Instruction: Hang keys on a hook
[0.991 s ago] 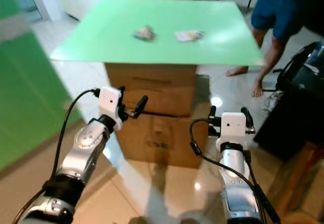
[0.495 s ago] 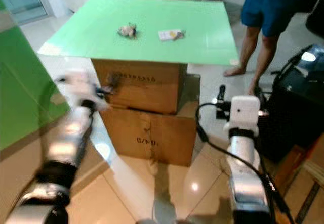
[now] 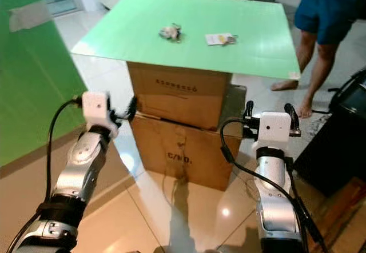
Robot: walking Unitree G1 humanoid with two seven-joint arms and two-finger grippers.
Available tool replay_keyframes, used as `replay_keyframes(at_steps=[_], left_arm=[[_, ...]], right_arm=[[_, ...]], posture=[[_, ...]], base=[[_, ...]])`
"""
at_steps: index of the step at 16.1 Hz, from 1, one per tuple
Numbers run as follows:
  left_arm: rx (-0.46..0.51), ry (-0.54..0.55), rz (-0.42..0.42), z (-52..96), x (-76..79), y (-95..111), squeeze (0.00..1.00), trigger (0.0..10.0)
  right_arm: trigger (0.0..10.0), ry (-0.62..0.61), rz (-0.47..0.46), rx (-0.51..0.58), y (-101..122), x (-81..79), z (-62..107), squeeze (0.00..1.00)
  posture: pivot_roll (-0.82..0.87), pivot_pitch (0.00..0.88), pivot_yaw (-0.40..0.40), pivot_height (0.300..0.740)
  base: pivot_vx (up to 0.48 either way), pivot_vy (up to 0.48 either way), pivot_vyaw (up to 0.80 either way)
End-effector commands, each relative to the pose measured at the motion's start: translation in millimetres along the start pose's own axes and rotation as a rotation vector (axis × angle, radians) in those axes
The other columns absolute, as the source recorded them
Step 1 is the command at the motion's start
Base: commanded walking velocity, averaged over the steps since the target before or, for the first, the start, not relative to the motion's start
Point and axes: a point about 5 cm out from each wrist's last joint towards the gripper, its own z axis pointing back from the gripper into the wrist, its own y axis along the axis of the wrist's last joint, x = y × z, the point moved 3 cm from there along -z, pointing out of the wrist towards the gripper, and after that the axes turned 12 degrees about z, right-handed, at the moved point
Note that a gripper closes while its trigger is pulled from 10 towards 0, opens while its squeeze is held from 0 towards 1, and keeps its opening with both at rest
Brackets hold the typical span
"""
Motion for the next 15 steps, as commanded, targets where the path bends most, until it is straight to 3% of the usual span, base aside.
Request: replay_keyframes(at_steps=[1,3,6,15], left_arm=[[0.056,-0.055,-0.013,-4.1,11.8,15.1,0.00,10.0],[0.111,-0.086,0.006,-7.4,21.0,31.0,0.00,10.0],[0.108,-0.088,0.004,-7.3,20.8,31.5,0.00,10.0],[0.205,-0.235,-0.037,-10.5,58.3,63.1,0.00,10.0]], right_arm=[[10.0,-0.035,-0.036,0.038,10.2,7.3,-0.8,0.00],[10.0,-0.059,-0.080,0.040,14.1,10.6,-2.9,0.00],[10.0,-0.058,-0.078,0.022,9.8,9.2,-2.5,0.00],[10.0,-0.039,-0.022,0.038,11.3,3.9,-3.2,0.00]], posture=[[-0.20,0.000,0.067,0.740],[-0.20,0.000,0.069,0.740],[-0.20,0.000,0.070,0.740],[-0.20,0.000,0.072,0.740]], base=[[0.000,0.000,0.00],[0.000,0.000,0.00],[0.000,0.000,0.00],[0.456,0.000,0.00]])
